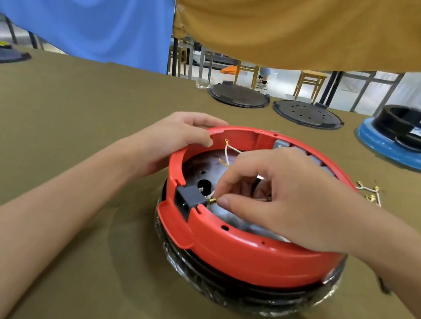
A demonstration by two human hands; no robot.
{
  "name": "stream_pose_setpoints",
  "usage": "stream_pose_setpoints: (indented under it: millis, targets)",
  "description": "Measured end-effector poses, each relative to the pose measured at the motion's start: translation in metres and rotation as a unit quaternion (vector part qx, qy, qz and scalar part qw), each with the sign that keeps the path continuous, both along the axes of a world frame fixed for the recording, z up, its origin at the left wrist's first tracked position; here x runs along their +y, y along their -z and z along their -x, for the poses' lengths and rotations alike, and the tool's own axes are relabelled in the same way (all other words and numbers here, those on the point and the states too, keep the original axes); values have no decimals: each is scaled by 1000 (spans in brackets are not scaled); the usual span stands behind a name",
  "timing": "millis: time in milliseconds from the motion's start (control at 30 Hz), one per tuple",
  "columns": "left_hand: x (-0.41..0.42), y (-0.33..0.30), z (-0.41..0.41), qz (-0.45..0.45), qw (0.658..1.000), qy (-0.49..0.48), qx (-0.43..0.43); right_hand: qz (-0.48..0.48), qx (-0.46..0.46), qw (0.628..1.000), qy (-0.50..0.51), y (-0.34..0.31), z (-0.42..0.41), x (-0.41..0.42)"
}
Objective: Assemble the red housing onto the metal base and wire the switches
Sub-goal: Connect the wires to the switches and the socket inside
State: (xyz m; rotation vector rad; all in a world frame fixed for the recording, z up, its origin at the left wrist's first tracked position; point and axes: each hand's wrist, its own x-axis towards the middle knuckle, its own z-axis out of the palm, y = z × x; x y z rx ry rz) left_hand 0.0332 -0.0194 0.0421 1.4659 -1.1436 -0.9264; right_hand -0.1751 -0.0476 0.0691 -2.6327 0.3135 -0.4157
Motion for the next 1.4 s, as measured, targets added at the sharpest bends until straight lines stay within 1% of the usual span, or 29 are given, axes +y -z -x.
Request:
stream_pose_setpoints:
  millis: [233,400,567,667,767,833,933,967,1233,1400]
  targets:
    - [1,1,2,-2,1000,-4,12,-18,-12,1000,1,0,1,1]
    - [0,1,5,6,1000,-9,23,-6,-2,1000,4,-1,-1,3]
    - [-2,2,7,15,998,-52,14,10,11,1000,-13,-2,-4,3]
    - [-4,4,6,28,997,-69,14,29,5,999,-24,-3,-5,2]
    - [-5,6,5,37,996,-77,12,25,-3,999,-24,-1,-6,2]
    - [-5,6,4,38,996,-74,11,18,-10,1000,-14,0,-6,1]
    - [-5,7,2,34,997,-67,5,-32,-25,999,6,1,-1,-4]
    - [-4,7,2,35,997,-66,5,-35,-24,999,6,1,1,-5]
    - [-4,8,4,39,996,-75,5,52,14,998,-42,-2,-2,-1]
    - [-5,8,5,43,996,-73,10,56,5,998,-31,-2,-1,-1]
